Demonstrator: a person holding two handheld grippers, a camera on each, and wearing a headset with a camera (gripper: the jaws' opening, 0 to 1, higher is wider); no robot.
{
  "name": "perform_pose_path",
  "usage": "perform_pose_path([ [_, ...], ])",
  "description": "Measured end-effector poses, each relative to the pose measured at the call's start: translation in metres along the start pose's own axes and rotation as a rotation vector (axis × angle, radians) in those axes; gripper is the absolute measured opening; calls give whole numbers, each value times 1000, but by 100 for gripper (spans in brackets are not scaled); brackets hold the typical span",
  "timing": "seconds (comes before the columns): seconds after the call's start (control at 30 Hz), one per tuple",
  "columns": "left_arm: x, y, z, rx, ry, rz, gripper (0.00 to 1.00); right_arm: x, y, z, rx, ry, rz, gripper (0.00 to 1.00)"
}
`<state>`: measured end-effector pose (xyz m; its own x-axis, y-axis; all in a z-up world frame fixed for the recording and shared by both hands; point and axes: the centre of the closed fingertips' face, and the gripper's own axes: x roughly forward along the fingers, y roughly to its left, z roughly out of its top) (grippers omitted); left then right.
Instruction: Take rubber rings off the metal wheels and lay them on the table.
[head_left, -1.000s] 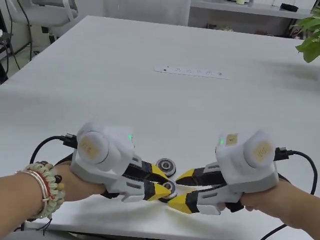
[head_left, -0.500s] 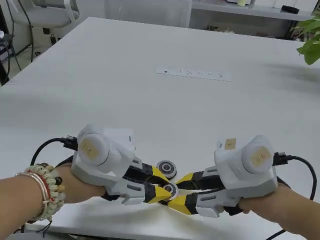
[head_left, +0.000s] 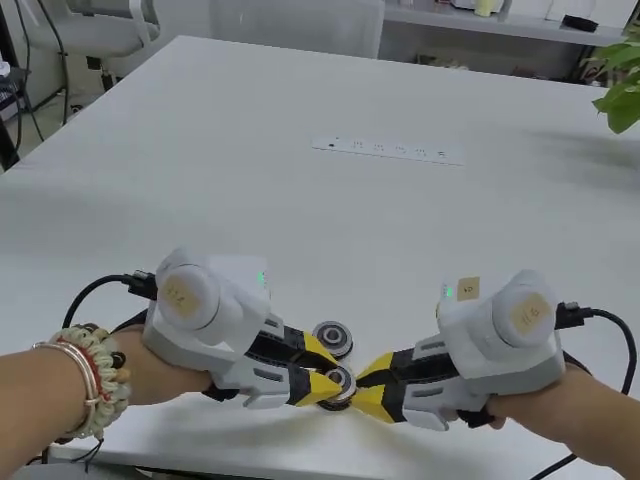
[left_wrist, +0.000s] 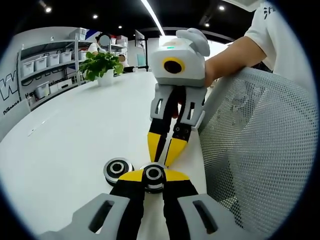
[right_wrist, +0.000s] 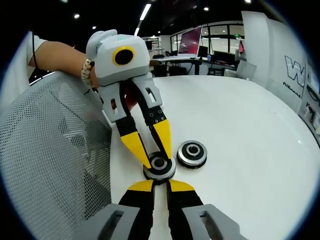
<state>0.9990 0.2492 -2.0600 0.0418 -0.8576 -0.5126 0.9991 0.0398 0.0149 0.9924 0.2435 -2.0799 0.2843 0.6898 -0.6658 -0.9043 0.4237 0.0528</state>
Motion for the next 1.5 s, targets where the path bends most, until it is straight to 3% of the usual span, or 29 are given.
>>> perform_pose_path([
  [0.33,0,0,0,-2,0,2,7,0,-2,1,12,9,-22,0],
  [0.4,-1,0,0,-4,-1,2,7,0,-3,0,56,16,-27,0],
  [0.63,-1,0,0,-4,-2,2,7,-1,-6,-2,312,-1,-34,0],
  [0.83,-1,0,0,-7,0,5,7,-1,-9,-3,369,-2,-59,0],
  [0.9,-1,1,0,-10,1,5,7,-3,-9,-3,468,0,-55,0],
  [0.97,-1,1,1,-12,2,8,7,-5,-17,-2,487,-19,-79,0],
  [1.03,-1,1,1,-17,2,11,7,-7,-18,-1,488,-28,-76,0],
  [1.27,0,1,1,-11,1,12,7,-10,-16,10,657,-93,-27,0],
  [1.5,1,0,1,5,4,6,7,-11,-10,9,708,-76,-4,0],
])
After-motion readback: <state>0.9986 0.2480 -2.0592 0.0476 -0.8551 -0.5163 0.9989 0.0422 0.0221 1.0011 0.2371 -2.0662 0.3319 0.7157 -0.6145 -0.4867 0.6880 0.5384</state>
